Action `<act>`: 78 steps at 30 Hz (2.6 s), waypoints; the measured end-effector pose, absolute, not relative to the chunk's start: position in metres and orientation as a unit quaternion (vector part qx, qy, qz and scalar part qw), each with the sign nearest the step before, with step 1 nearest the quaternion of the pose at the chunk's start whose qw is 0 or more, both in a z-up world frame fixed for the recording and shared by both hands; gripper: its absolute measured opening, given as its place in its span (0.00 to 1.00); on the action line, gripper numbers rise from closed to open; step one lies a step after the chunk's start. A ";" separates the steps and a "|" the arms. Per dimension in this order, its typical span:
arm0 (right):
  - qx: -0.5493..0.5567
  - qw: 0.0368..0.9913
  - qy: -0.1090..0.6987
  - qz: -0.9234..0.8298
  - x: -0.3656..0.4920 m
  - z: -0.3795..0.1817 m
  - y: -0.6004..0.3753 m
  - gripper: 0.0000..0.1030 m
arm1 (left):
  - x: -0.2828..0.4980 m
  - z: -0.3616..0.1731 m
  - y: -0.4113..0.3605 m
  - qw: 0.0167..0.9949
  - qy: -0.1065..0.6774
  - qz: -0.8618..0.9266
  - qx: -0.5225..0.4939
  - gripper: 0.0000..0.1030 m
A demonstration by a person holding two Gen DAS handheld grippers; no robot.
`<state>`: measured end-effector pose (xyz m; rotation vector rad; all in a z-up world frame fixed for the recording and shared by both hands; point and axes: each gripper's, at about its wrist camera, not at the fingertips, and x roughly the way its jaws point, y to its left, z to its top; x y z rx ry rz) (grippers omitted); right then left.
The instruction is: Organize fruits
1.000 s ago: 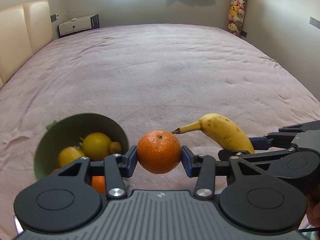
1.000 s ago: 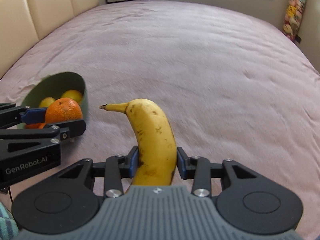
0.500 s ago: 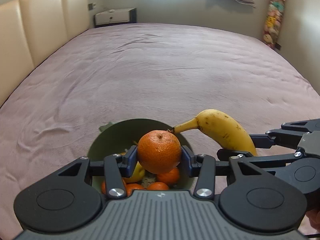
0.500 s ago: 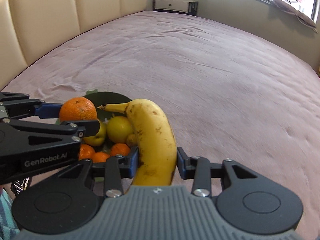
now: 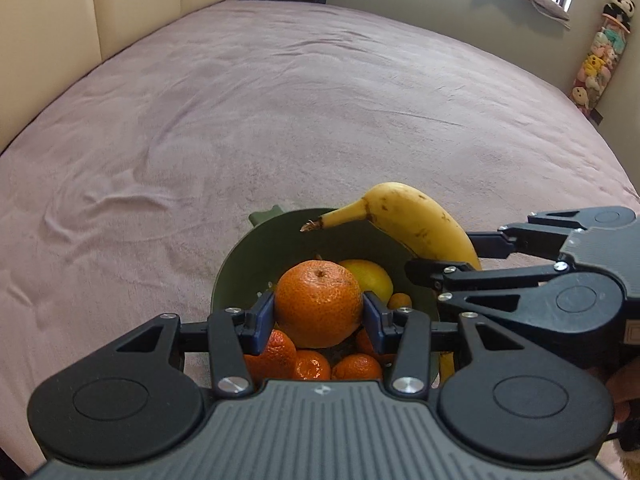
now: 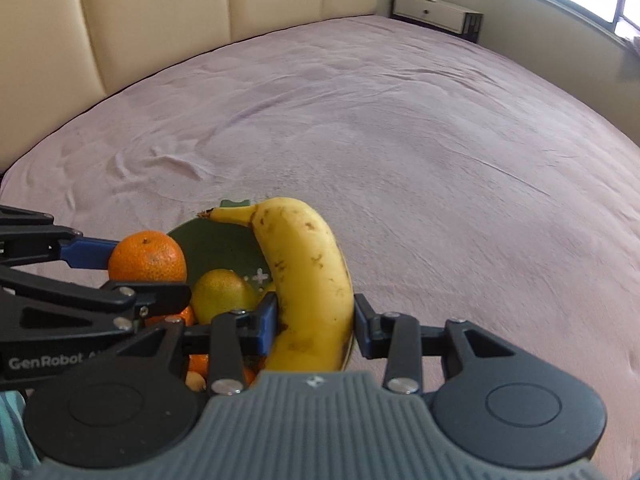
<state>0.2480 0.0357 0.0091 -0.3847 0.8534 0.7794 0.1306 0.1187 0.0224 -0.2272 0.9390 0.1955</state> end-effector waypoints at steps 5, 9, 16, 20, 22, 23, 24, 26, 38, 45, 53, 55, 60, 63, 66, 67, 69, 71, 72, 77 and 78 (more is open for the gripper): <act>-0.205 0.802 0.409 0.383 0.262 -0.005 0.053 0.35 | 0.133 0.014 0.122 0.871 0.467 0.106 -0.112 0.51; -0.216 0.790 0.418 0.393 0.265 -0.018 0.061 0.35 | 0.135 0.006 0.126 0.862 0.480 0.113 -0.116 0.51; -0.233 0.772 0.432 0.403 0.270 -0.033 0.069 0.35 | 0.140 -0.004 0.128 0.851 0.498 0.123 -0.114 0.51; -0.244 0.764 0.439 0.405 0.271 -0.042 0.073 0.36 | 0.141 -0.010 0.129 0.844 0.508 0.126 -0.115 0.51; -0.248 0.762 0.441 0.404 0.271 -0.046 0.074 0.36 | 0.141 -0.012 0.129 0.842 0.511 0.127 -0.115 0.51; -0.249 0.762 0.441 0.404 0.271 -0.047 0.074 0.36 | 0.141 -0.013 0.130 0.842 0.512 0.127 -0.116 0.51; -0.249 0.762 0.441 0.404 0.271 -0.047 0.074 0.36 | 0.141 -0.014 0.130 0.841 0.512 0.126 -0.117 0.51; -0.249 0.761 0.442 0.404 0.271 -0.048 0.075 0.36 | 0.141 -0.016 0.130 0.840 0.514 0.126 -0.118 0.51; -0.245 0.763 0.442 0.404 0.269 -0.045 0.073 0.36 | 0.141 -0.018 0.127 0.840 0.517 0.128 -0.104 0.51; -0.245 0.770 0.430 0.402 0.264 -0.036 0.063 0.44 | 0.137 -0.012 0.119 0.842 0.520 0.110 -0.094 0.50; -0.246 0.788 0.414 0.385 0.252 -0.030 0.045 0.54 | 0.142 -0.025 0.107 0.832 0.543 0.069 -0.091 0.52; -0.246 0.789 0.413 0.383 0.249 -0.030 0.043 0.54 | 0.142 -0.029 0.105 0.830 0.546 0.070 -0.089 0.54; -0.248 0.796 0.409 0.372 0.244 -0.030 0.038 0.55 | 0.142 -0.032 0.101 0.827 0.552 0.072 -0.079 0.56; -0.246 0.804 0.404 0.361 0.241 -0.025 0.032 0.55 | 0.138 -0.028 0.097 0.830 0.548 0.076 -0.064 0.61; -0.237 0.814 0.402 0.346 0.238 -0.019 0.023 0.63 | 0.133 -0.022 0.097 0.837 0.539 0.076 -0.061 0.72; -0.233 0.818 0.401 0.341 0.237 -0.016 0.019 0.65 | 0.132 -0.020 0.097 0.839 0.536 0.075 -0.064 0.72; -0.219 0.826 0.400 0.331 0.235 -0.010 0.010 0.66 | 0.128 -0.014 0.099 0.844 0.526 0.073 -0.075 0.73; -0.200 0.837 0.401 0.314 0.233 -0.004 0.000 0.71 | 0.122 -0.004 0.101 0.855 0.507 0.073 -0.086 0.75; -0.190 0.844 0.399 0.304 0.231 0.001 -0.006 0.74 | 0.119 0.001 0.101 0.862 0.494 0.073 -0.088 0.76; -0.145 0.880 0.375 0.253 0.211 0.025 -0.036 0.80 | 0.102 0.029 0.093 0.903 0.418 0.076 -0.073 0.78; -0.138 0.887 0.369 0.242 0.205 0.029 -0.041 0.83 | 0.098 0.033 0.090 0.909 0.403 0.076 -0.067 0.79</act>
